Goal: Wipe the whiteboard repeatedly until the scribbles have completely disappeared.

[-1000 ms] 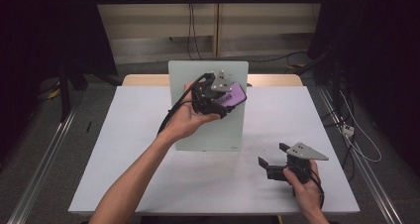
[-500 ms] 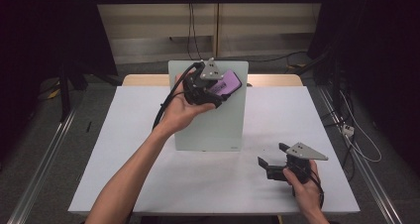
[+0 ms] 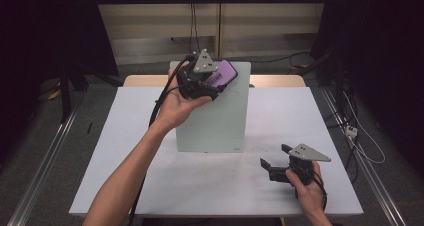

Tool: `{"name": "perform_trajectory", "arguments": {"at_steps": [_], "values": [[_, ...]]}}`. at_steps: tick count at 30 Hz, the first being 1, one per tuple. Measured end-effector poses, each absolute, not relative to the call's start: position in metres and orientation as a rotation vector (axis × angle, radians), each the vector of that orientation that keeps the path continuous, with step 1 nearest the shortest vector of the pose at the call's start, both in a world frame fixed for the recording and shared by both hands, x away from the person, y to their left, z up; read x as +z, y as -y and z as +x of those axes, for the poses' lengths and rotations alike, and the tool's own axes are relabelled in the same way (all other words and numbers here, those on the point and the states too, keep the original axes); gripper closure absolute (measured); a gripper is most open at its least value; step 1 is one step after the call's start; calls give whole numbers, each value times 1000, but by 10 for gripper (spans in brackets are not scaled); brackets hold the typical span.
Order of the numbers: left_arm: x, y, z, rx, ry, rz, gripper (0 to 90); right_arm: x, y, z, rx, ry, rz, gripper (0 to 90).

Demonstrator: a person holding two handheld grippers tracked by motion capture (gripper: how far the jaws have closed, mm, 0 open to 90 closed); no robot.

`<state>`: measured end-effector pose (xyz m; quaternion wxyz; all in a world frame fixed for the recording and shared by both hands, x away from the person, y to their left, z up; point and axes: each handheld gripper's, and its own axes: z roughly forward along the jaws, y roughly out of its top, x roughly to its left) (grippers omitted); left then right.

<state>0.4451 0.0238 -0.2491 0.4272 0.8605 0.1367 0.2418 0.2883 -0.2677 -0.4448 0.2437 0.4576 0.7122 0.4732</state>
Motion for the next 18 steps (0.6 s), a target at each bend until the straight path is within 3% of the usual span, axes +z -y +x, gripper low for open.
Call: {"name": "perform_trajectory", "arguments": {"at_steps": [18], "values": [[-255,8,443,615,-228,2156,412,-445,268,288,1296,-1944,1246,62]]}}
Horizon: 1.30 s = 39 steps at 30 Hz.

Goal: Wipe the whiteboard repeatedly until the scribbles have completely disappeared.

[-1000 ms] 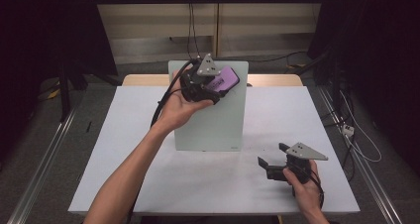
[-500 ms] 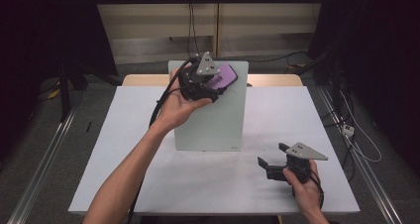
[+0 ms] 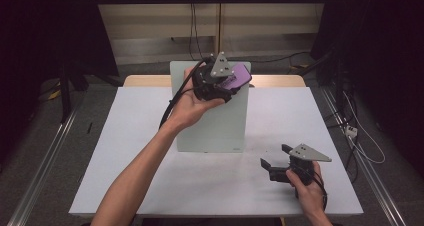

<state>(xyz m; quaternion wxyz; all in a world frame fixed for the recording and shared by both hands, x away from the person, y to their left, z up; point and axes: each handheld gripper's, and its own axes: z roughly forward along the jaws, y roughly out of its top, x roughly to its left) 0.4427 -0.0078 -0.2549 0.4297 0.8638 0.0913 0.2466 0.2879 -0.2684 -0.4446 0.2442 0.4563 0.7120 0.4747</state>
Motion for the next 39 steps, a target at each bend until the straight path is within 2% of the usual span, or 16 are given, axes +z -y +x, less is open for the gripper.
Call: {"name": "perform_trajectory", "arguments": {"at_steps": [12,27,39], "values": [[-280,31,433,561,-145,2221,412,-444,269,287,1299,-1941,1249,62],[-231,7,454,601,-244,2104,412,-445,269,287,1300,-1942,1245,62],[-245,25,447,596,-185,2152,412,-444,270,287,1300,-1943,1242,61]]}}
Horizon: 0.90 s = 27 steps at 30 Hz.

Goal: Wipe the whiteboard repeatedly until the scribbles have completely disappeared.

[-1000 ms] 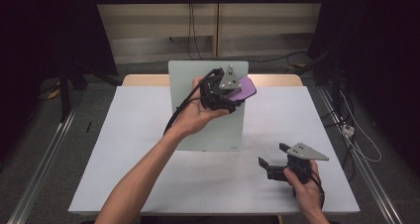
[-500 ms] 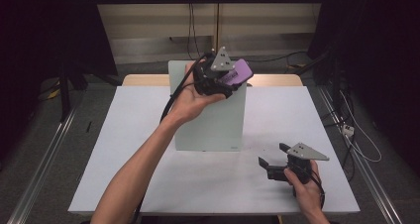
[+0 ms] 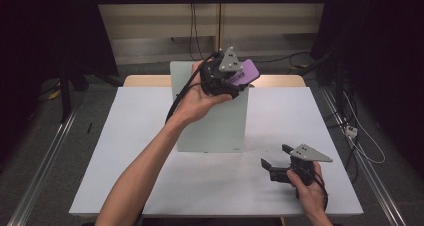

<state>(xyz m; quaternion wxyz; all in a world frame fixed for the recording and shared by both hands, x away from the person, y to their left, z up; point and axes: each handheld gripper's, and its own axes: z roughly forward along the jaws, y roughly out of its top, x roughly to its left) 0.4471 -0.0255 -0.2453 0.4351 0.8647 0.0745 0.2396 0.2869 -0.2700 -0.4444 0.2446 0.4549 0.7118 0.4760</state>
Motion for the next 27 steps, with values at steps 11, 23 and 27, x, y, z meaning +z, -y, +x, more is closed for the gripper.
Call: {"name": "perform_trajectory", "arguments": {"at_steps": [11,23,27], "values": [[-287,43,432,518,-124,2211,412,-444,270,286,1300,-1943,1246,62],[-298,25,431,452,-192,2208,412,-444,270,287,1296,-1943,1244,62],[-282,9,436,476,-253,2175,412,-445,269,287,1301,-1943,1247,62]]}}
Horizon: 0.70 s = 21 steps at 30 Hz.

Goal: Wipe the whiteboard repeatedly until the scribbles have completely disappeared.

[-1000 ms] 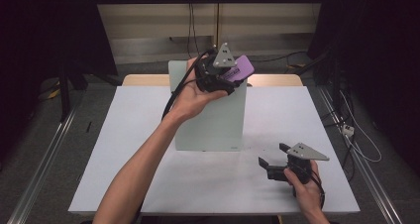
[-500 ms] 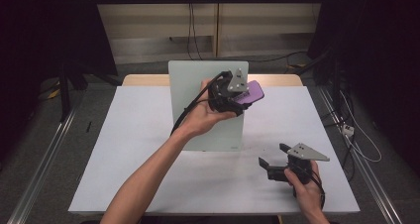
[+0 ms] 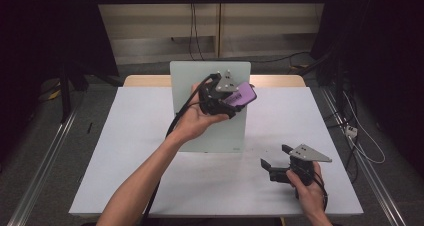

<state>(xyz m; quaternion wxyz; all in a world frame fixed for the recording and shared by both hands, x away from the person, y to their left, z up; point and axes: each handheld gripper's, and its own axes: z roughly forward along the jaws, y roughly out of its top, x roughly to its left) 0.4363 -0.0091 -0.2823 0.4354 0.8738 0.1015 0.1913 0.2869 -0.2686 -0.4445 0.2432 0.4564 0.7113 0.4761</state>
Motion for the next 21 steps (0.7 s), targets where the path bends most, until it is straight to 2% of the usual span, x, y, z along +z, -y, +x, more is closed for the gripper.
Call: {"name": "perform_trajectory", "arguments": {"at_steps": [11,21], "values": [[-256,-26,447,526,-379,2083,412,-445,268,287,1298,-1944,1246,62],[-261,-7,444,481,-369,2187,412,-445,267,288,1301,-1947,1244,62]]}}
